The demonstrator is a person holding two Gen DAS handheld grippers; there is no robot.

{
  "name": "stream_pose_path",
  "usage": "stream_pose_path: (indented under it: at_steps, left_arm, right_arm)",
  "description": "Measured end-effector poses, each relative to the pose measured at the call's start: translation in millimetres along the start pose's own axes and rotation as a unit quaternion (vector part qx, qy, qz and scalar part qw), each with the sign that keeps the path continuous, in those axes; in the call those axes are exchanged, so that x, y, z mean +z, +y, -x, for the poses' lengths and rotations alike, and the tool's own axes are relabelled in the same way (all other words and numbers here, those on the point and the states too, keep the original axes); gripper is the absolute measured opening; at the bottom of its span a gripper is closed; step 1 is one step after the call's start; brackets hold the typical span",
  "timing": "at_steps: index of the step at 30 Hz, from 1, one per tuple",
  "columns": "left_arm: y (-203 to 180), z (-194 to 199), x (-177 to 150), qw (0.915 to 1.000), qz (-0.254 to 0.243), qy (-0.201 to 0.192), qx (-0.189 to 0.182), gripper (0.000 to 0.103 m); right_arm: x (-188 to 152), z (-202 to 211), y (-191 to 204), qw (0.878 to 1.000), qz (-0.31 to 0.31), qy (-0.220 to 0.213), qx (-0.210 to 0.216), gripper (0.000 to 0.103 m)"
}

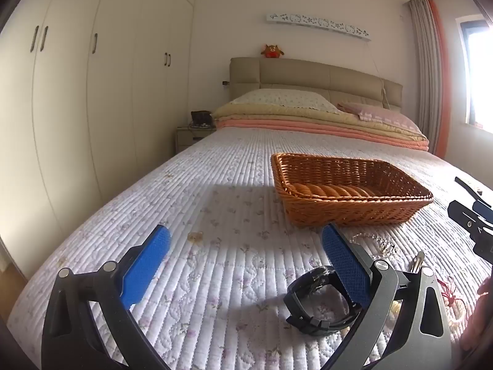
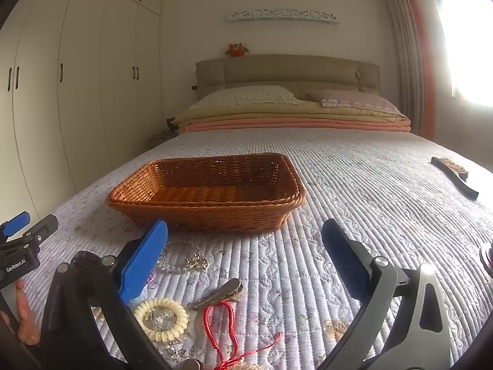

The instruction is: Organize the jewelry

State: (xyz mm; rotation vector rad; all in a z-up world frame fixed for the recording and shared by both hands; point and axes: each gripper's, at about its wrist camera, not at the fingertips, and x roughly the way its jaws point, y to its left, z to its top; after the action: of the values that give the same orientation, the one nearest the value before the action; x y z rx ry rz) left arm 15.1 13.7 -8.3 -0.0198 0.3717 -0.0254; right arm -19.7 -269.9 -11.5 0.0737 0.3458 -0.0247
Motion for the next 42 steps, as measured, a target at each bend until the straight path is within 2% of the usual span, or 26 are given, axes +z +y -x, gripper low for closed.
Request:
stream_pose_path:
  at_steps: [36, 40, 42]
  left_arm:
    - [1, 0, 1, 1.0, 0.0, 0.001, 0.0, 0.096]
    - [1, 0, 1, 1.0, 0.0, 0.001, -0.002, 0.096]
    - [1, -1, 0, 1.0, 0.001, 0.001, -0.01, 0.096]
  right_arm:
    - [2, 2, 2, 1.0, 0.013, -0.006, -0.01, 0.096]
    - [3, 0, -4, 1.0, 0.0, -0.003, -0.021, 0.095]
    - [3, -4, -12, 1.0, -0.017, 0.005, -0.021, 0.092]
